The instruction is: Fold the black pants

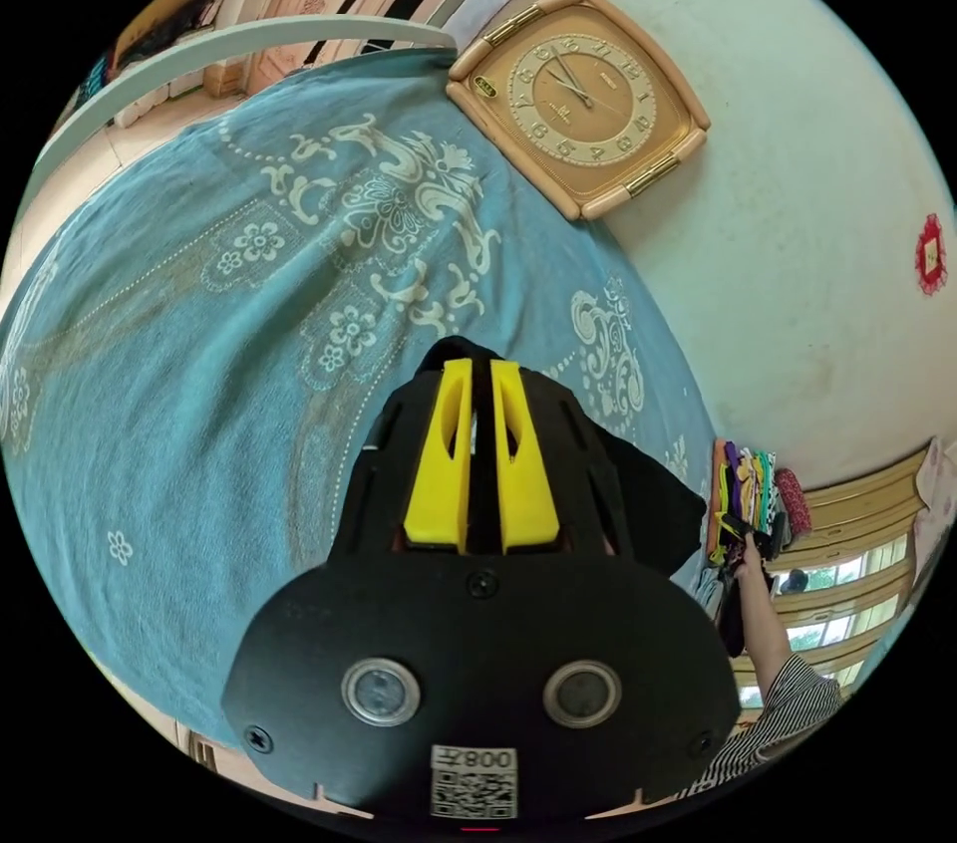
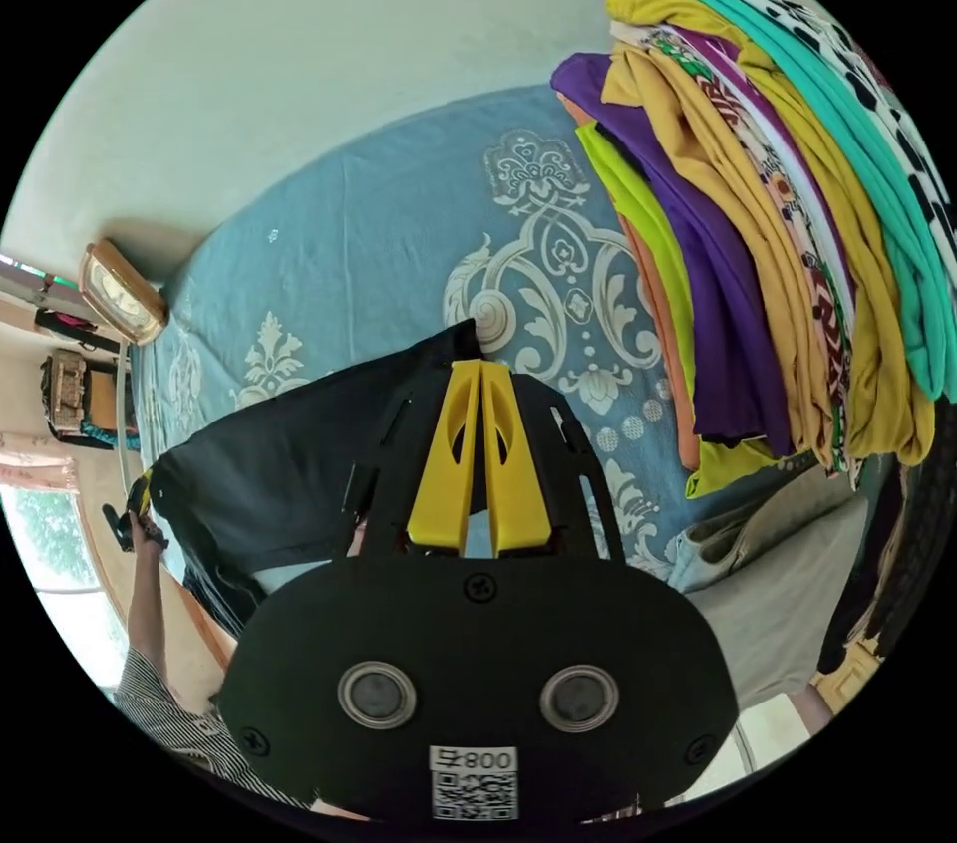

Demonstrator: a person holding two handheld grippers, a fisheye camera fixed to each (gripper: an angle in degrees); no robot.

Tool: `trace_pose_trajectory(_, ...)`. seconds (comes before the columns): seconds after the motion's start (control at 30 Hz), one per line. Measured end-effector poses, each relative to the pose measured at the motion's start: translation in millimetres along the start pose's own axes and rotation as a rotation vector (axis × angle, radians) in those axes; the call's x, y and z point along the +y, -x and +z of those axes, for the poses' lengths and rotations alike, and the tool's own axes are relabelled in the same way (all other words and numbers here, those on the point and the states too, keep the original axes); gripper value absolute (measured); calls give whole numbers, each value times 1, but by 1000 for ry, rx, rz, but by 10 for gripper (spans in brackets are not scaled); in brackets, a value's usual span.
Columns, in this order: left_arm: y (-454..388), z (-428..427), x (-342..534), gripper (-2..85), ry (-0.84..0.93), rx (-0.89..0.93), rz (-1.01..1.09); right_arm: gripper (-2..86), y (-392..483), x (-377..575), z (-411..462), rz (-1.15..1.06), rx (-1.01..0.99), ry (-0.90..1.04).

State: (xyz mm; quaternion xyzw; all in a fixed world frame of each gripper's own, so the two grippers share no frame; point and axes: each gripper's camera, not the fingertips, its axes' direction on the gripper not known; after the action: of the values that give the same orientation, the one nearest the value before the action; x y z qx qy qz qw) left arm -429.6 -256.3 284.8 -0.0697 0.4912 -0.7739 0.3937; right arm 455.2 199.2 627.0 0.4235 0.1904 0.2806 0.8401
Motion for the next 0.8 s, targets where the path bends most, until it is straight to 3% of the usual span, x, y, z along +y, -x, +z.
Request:
trace_pose_trajectory(0.17, 5, -33, 39, 41, -47, 88, 28, -3, -3, 48, -23, -76, -153, -80)
trace_pose_trajectory(0.27, 13, -50, 73, 35, -87, 100, 11, -4, 11, 71, -13, -138, -106, -38)
trace_pose_trajectory(0.37, 24, -42, 100, 27, 12, 34, -63, -3, 13, 77, 13, -139, -52, 81)
trace_pose_trajectory(0.5, 5, -58, 145, 22, 1, 93, -32, -1, 9, 88, -11, -57, -140, 0)
trace_pose_trajectory(0.67, -18, -49, 198, 12, 179, -115, 42, 1, 54, 139, -34, -194, -163, -22)
trace_pose_trajectory(0.8, -38, -69, 239, 9, 125, -44, -2, 2, 100, 195, -40, -316, -231, 44)
